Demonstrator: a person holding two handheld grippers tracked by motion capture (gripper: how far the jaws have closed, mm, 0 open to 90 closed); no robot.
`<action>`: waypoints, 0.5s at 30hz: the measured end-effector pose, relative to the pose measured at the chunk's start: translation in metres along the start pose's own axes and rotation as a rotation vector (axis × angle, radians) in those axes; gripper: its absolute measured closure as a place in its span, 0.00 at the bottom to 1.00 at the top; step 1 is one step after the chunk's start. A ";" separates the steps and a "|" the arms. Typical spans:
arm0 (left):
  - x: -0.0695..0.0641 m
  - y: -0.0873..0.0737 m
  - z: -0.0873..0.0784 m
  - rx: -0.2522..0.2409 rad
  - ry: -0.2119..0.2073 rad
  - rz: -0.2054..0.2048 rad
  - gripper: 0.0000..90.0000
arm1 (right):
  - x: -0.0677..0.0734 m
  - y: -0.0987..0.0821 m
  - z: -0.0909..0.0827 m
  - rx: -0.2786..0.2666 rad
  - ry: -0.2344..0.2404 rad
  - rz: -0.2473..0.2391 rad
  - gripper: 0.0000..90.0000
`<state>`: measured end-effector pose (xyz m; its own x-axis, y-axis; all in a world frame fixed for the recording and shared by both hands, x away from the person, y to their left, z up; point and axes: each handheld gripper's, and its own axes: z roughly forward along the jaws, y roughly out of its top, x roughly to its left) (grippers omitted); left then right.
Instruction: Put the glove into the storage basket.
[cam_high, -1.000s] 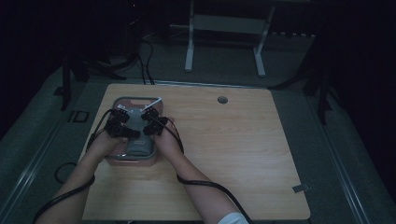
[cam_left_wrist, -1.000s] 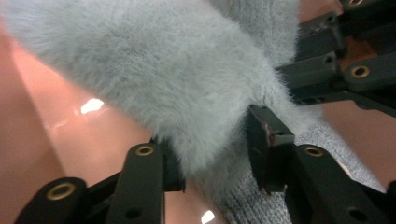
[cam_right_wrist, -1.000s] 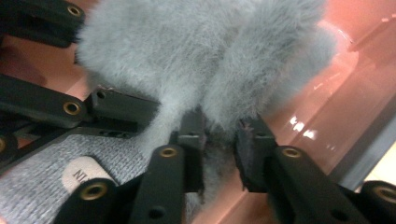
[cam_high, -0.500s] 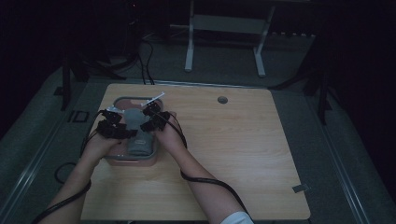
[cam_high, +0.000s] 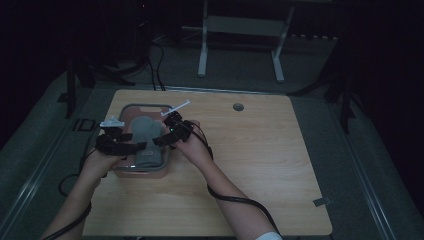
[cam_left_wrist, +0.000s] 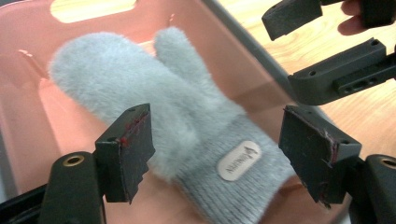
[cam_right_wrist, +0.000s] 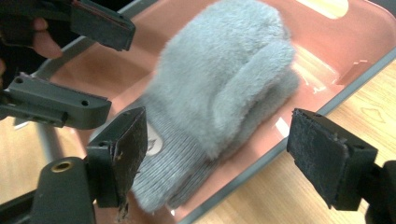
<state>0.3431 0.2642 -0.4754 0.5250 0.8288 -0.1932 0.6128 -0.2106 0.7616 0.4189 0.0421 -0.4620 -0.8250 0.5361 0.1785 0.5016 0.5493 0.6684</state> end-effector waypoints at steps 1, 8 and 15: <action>-0.002 -0.002 -0.001 -0.013 -0.003 0.005 0.26 | 0.001 -0.001 -0.002 -0.004 0.007 -0.013 0.20; -0.021 -0.011 -0.010 -0.036 -0.028 0.047 0.22 | 0.010 -0.011 -0.016 -0.025 0.006 -0.060 0.20; -0.036 -0.020 -0.022 -0.086 -0.052 0.071 0.22 | 0.018 -0.023 -0.022 -0.036 0.009 -0.094 0.20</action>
<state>0.2991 0.2496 -0.4699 0.5962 0.7852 -0.1673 0.5216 -0.2205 0.8242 0.3868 0.0253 -0.4585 -0.8704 0.4776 0.1200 0.4122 0.5733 0.7081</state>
